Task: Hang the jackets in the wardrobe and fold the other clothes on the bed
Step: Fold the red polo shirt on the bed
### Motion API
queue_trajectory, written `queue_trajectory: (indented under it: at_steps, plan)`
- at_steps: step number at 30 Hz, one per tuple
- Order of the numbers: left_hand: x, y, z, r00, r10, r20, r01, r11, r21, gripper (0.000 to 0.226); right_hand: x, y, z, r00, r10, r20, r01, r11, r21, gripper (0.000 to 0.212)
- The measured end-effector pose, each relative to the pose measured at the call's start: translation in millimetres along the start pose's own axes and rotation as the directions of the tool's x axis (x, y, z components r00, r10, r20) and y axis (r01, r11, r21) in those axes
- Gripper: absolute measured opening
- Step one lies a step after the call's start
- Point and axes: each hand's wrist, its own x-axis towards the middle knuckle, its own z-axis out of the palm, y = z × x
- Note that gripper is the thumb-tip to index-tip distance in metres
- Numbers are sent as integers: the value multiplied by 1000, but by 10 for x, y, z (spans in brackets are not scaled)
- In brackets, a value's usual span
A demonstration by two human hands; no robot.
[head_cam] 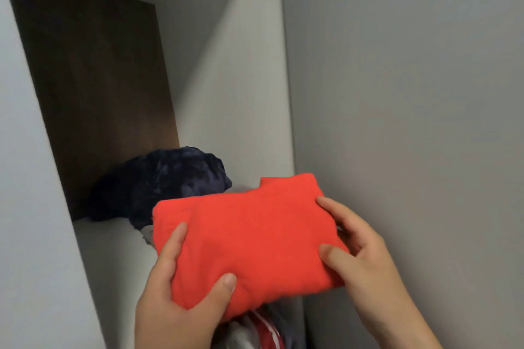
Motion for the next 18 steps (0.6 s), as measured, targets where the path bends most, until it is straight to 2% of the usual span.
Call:
queue_trajectory:
  at_steps: [5, 11, 18]
  plan:
    - [246, -47, 168, 997, -19, -69, 15, 999, -47, 86, 403, 29, 121, 998, -54, -35, 51, 997, -64, 55]
    - [612, -43, 375, 997, -34, -72, 30, 998, -58, 81, 974, 92, 305, 995, -88, 41, 96, 961, -258, 50]
    - [1025, -35, 545, 978, -145, -149, 149, 989, 13, 65, 1638, 284, 654, 992, -11, 123, 36, 979, -202, 50]
